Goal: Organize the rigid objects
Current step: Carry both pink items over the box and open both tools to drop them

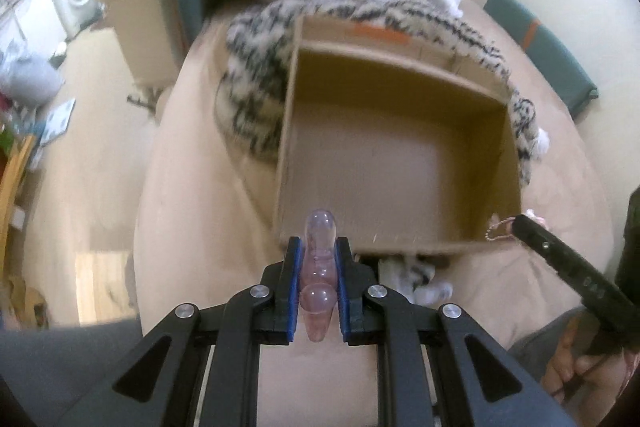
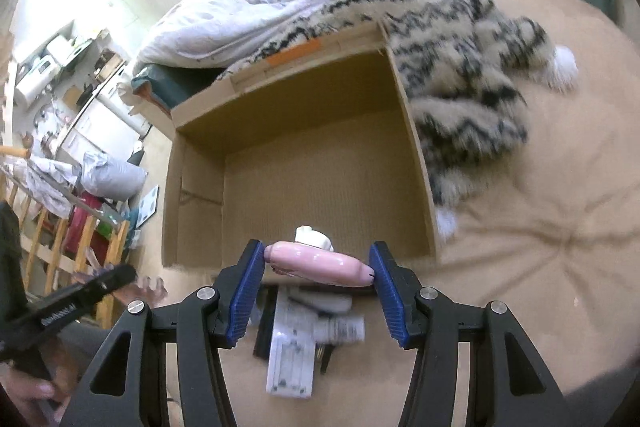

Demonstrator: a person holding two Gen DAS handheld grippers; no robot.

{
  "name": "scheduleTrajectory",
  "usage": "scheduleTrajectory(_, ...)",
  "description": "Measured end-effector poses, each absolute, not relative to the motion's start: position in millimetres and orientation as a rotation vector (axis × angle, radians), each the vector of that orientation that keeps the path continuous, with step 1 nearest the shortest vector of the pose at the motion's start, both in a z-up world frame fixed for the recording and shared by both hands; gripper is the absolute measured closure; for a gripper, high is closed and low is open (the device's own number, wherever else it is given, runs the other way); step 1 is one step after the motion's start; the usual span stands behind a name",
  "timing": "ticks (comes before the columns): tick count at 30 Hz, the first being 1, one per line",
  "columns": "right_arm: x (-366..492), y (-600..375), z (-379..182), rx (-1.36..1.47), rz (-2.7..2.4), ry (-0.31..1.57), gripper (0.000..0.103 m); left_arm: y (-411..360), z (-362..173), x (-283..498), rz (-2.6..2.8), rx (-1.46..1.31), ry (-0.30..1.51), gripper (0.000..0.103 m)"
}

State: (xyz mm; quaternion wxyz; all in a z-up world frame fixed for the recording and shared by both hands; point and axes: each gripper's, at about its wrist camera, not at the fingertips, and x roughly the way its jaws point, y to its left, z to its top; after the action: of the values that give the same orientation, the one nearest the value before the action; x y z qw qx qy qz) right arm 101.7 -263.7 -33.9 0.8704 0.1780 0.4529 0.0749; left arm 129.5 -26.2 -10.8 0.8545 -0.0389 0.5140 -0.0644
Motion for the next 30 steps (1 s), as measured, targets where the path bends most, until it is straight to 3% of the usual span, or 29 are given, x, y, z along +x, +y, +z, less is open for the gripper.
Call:
scheduleTrajectory(7, 142.1, -260.8, -37.5, 0.350, 0.185, 0.938, 0.046, -52.4, 0.0, 177.2, -0.166, -0.014, 1.025, 0.089)
scheduleTrajectory(19, 156.2, -236.8, -84.4, 0.256, 0.187, 1.070, 0.046, -78.5, -57.3, 209.8, -0.186, 0.063, 1.060, 0.089)
scheduleTrajectory(30, 165.7, -224.9, -108.0, 0.197, 0.184, 1.161, 0.046, -76.1, -78.3, 213.7, -0.171, 0.085, 1.097, 0.089)
